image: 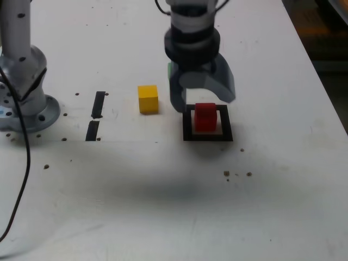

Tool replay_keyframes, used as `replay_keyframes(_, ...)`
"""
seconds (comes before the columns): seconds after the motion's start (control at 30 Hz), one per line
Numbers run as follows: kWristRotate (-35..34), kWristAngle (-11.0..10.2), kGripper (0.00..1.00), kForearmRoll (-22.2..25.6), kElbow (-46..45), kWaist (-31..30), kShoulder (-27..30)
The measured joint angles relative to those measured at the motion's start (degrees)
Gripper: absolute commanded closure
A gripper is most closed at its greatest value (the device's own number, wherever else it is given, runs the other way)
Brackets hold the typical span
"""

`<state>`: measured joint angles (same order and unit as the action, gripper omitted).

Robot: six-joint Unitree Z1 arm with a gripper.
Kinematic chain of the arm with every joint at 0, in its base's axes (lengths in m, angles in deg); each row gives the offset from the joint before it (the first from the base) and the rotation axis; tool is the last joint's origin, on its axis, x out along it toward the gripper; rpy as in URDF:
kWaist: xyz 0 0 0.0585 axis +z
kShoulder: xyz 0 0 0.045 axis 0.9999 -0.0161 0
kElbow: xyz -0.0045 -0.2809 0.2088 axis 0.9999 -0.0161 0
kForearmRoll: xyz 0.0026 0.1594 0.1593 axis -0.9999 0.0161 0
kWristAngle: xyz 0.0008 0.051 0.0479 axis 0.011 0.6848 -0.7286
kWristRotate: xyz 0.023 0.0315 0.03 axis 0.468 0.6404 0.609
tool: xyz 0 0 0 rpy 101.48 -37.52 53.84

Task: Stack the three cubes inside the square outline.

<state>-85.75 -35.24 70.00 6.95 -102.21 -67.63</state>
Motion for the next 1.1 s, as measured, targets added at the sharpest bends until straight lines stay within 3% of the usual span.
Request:
replay_keyframes(0.23,-1.0,-2.4,0.15,8.5,-0.2,0.6,6.8)
replay_keyframes(0.57,-1.6,-2.2,0.15,10.1,-7.3,3.7,11.6)
replay_keyframes(0.8,-1.6,-1.3,0.11,7.7,-10.5,5.1,12.1)
replay_keyframes(1.1,-1.6,1.4,0.04,-3.1,-18.4,7.1,11.4)
